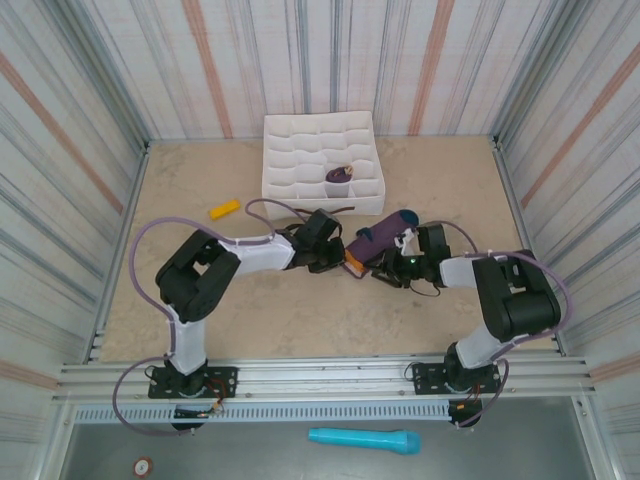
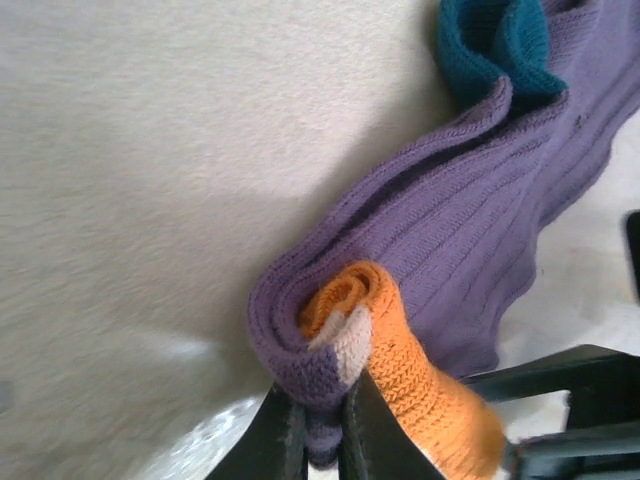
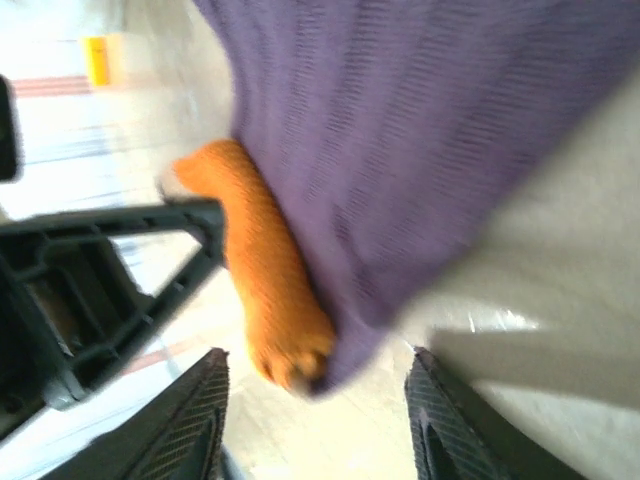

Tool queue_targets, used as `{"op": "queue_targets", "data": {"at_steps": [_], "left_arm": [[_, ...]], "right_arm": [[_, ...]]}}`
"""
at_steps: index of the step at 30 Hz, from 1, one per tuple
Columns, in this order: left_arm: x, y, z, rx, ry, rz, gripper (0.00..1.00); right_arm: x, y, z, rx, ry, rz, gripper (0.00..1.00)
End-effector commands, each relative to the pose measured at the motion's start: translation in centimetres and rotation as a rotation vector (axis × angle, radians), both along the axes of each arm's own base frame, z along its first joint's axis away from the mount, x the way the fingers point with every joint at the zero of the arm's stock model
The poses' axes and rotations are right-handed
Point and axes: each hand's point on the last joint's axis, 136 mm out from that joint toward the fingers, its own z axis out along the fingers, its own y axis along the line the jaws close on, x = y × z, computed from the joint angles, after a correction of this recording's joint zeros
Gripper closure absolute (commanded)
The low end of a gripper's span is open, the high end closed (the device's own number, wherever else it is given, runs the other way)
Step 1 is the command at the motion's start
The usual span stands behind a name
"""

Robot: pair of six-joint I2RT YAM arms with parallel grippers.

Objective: Roll the socks

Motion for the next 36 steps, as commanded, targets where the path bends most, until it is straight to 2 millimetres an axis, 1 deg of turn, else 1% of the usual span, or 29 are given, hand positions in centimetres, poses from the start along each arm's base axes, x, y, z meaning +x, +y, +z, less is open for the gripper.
{"op": "queue_targets", "data": {"at_steps": [1, 2, 5, 8, 10, 13, 16, 20, 24, 28, 32, 36], "left_arm": [[-0.6, 3.1, 0.8, 0.117, 0.011, -0.004, 0.98], [-0.9, 3.4, 0.8, 0.116, 0.024, -0.004, 0.98], [-2.0, 4.6, 0.5, 0.102, 0.073, 0.005, 0.98], [-3.1, 5.9, 0.4, 0.115, 0.100, 0.011, 0.98], [-3.6, 6.6, 0.5, 0.118, 0.107, 0.014, 0.98], [-4.5, 7.3, 0.8, 0.108, 0.120, 0.024, 0.98], [-5.1, 7.7, 0.9, 0.097, 0.133, 0.025, 0.98], [-6.1, 7.6, 0.5, 0.054, 0.174, 0.025, 0.99], [-6.8, 7.8, 0.2, 0.041, 0.192, 0.032, 0.99], [-7.0, 7.7, 0.4, 0.037, 0.200, 0.024, 0.99], [-6.9, 7.8, 0.6, 0.039, 0.199, 0.020, 0.99], [-7.1, 7.9, 0.6, 0.035, 0.205, 0.014, 1.00]], "right_arm": [[-1.4, 0.2, 0.7, -0.192, -0.097, 0.111, 0.46], [-1.4, 0.4, 1.3, -0.252, -0.145, 0.136, 0.42], [-1.7, 1.2, 2.9, -0.369, -0.287, 0.197, 0.41], [-2.2, 2.2, 4.2, -0.473, -0.447, 0.247, 0.32], [-2.7, 3.1, 5.0, -0.535, -0.557, 0.290, 0.29], [-3.4, 4.9, 5.8, -0.613, -0.723, 0.366, 0.28], [-4.3, 6.8, 6.1, -0.691, -0.894, 0.442, 0.29], [-5.5, 9.0, 5.5, -0.741, -1.058, 0.504, 0.28], [-6.0, 10.2, 4.3, -0.814, -1.129, 0.546, 0.28], [-6.8, 11.8, 2.6, -0.861, -1.172, 0.621, 0.27], [-6.7, 12.7, 1.6, -0.925, -1.197, 0.640, 0.28], [-6.2, 12.7, 1.0, -0.979, -1.216, 0.629, 0.28]]}}
